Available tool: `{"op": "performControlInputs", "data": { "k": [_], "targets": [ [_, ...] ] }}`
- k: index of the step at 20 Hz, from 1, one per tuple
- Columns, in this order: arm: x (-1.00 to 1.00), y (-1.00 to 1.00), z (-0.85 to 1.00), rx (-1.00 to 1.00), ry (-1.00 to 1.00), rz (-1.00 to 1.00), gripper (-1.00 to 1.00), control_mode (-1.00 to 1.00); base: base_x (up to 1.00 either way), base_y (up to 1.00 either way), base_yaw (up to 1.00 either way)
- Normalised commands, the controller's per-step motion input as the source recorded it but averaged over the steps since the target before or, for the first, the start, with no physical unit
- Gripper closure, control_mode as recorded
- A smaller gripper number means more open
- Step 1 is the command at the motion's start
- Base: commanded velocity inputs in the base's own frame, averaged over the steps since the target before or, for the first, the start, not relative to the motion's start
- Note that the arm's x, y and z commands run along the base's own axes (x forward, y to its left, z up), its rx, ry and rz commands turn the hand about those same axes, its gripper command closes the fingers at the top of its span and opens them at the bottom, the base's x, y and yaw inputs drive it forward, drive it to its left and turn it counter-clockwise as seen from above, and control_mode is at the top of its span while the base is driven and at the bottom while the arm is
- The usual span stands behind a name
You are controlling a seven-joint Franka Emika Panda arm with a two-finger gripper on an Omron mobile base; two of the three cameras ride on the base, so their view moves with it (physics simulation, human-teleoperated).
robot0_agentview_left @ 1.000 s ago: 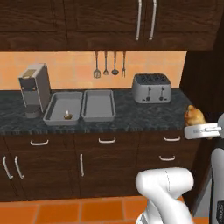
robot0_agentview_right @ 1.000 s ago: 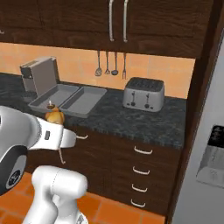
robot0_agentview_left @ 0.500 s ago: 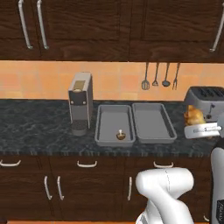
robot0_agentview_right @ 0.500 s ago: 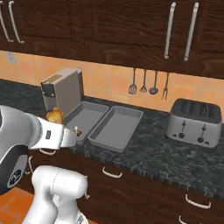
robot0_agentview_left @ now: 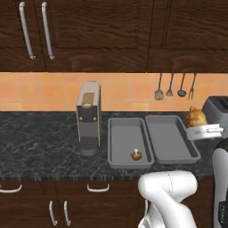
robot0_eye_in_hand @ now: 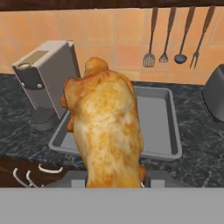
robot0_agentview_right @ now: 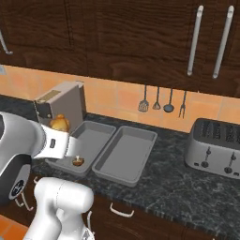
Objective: Place one mushroom and one chicken drumstick in each tupperware on the nearby counter, to pack two identical lunches.
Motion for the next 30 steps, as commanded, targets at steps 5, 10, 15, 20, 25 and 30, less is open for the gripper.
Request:
{"op": "performControlInputs", "data": {
  "k": [5,10,15,20,25,30],
  "targets": [
    [0.60,0.36,-0.44,0.00,0.06,-0.01,1.00,-1.00,0.08,0.09,-0.02],
    [0.99,0.55,-0.95,0.00,0.14,0.00,1.00,-1.00,0.00,0.00,0.00],
    [1.00,0.36,-0.93,0.00,0.16,0.00,1.00,-1.00,0.00,0.00,0.00],
    [1.00,0.01,-0.70,0.01,0.06,0.06,1.00,-1.00,0.00,0.00,0.00],
    [0.83,0.00,-0.57,0.00,0.03,0.06,1.00,-1.00,0.00,0.00,0.00],
    [0.74,0.00,-0.40,0.00,0.09,0.04,1.00,-1.00,0.00,0.00,0.00]
  ]
}}
